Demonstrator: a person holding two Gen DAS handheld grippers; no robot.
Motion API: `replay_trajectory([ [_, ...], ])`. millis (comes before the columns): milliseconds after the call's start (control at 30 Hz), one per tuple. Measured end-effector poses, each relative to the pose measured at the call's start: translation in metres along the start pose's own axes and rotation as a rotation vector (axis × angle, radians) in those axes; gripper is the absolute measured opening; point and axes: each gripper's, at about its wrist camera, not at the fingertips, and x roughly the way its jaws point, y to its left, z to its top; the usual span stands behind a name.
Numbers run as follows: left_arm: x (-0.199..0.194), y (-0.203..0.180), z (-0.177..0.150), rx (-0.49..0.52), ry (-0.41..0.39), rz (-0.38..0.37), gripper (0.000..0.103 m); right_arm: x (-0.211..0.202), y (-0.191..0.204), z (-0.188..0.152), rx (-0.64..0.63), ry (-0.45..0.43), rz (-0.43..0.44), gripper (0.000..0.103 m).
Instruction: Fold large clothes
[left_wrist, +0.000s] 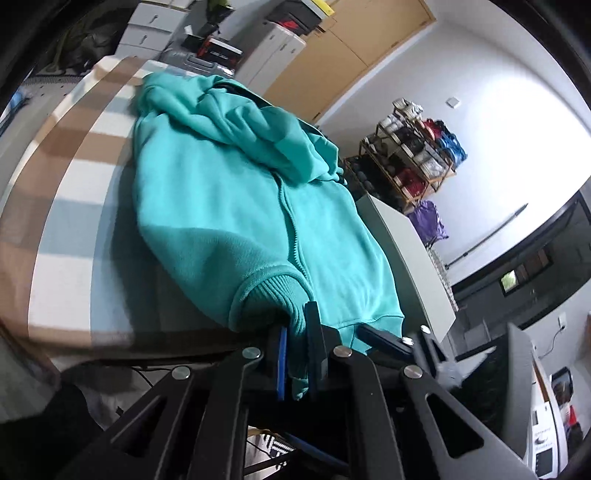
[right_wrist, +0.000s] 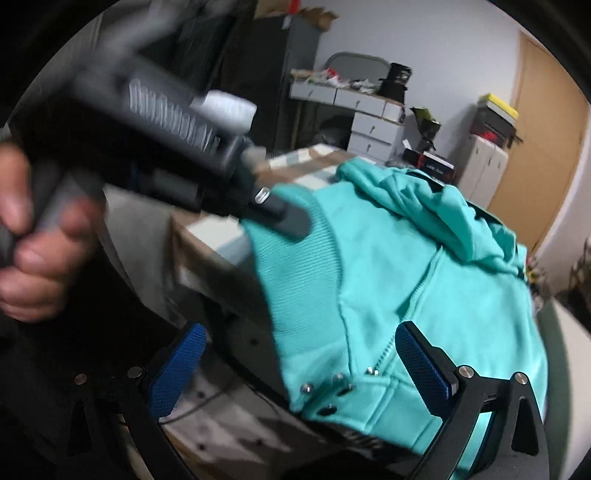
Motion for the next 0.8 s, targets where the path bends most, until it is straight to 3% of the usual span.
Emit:
replay_trajectory([
  [33,0.001,0.001,0.001,0.003,0.004,0.002,0.003,0.007,-0.001,0.001,-0.009,0.016,-0.015,0.084],
  [67,0.001,0.001,0.003,0.005,0.007,0.008,0.003,0.016,-0.005,0.003,-0.004,0.046,-0.033,0.063],
  [100,0.002,0.002,0.005,0.006,0.009,0.02,0.003,0.022,-0.012,0.005,0.014,0.076,-0.036,0.052],
  [200,0.003,0.007,0.008,0.009,0.025,0.038,0.003,0.032,-0.041,0.007,0.136,0.123,0.084,0.041],
  [300,0.001,0.01,0.009,-0.004,0.024,0.044,0.003,0.02,-0.059,0.007,0.181,0.08,0.161,0.035],
  [367,0.003,0.013,0.008,-0.03,0.05,0.047,0.005,0.016,-0.069,0.008,0.226,0.061,0.204,0.021],
  [433,0.007,0.017,0.008,-0.055,0.089,0.06,0.01,0.017,-0.084,0.007,0.294,0.068,0.262,0.02],
  [500,0.008,0.022,0.004,-0.097,0.121,0.072,0.03,0.019,-0.097,0.006,0.367,0.042,0.296,0.018],
  [567,0.005,0.023,-0.004,-0.129,0.132,0.054,0.041,0.014,-0.104,0.01,0.432,0.019,0.319,0.016],
  [600,0.002,0.022,-0.011,-0.119,0.121,0.079,0.054,0.014,-0.113,0.008,0.485,-0.003,0.341,0.016],
  [667,-0.006,0.015,-0.024,-0.076,0.067,0.171,0.07,0.016,-0.124,0.011,0.548,-0.015,0.356,0.016],
  [733,-0.011,0.009,-0.039,-0.027,0.01,0.261,0.071,0.017,-0.132,0.01,0.604,-0.026,0.404,0.016],
  [800,-0.006,0.005,-0.049,0.01,-0.003,0.301,0.071,0.013,-0.133,0.011,0.614,-0.045,0.42,0.016],
])
